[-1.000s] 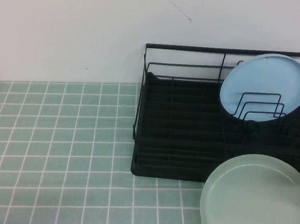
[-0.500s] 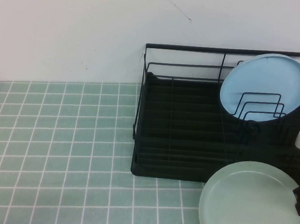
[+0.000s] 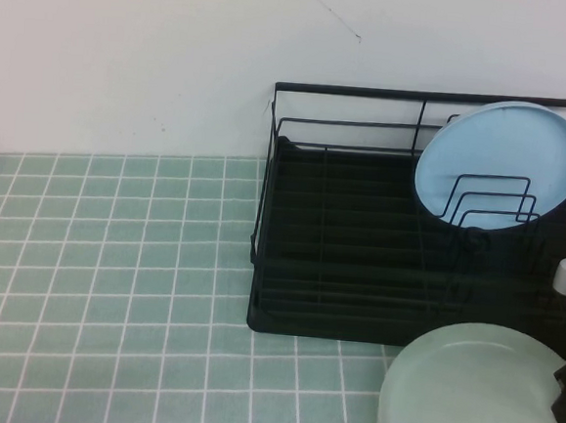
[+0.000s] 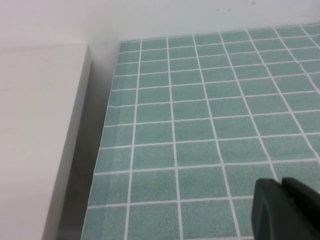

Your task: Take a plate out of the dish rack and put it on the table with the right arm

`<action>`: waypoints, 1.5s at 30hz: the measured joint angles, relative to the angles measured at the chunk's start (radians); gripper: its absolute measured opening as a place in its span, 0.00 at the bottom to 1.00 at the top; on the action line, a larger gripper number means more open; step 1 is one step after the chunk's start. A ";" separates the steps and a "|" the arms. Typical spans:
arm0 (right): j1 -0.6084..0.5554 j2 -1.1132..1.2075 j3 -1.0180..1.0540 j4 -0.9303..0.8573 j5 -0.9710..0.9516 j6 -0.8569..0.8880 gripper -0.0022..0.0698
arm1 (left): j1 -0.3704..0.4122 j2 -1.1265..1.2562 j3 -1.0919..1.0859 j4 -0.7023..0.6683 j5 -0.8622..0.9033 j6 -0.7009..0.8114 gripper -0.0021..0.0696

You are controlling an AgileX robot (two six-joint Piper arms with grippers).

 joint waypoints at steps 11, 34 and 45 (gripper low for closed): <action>0.000 -0.076 -0.069 -0.200 0.142 0.164 0.40 | 0.000 0.000 0.000 0.000 0.000 0.000 0.02; 0.000 -0.906 0.017 -0.214 0.380 0.168 0.03 | 0.000 0.000 0.000 0.000 0.000 0.000 0.02; -0.019 -1.123 0.222 -0.252 -0.072 0.081 0.03 | 0.000 0.000 0.000 0.000 0.000 0.000 0.02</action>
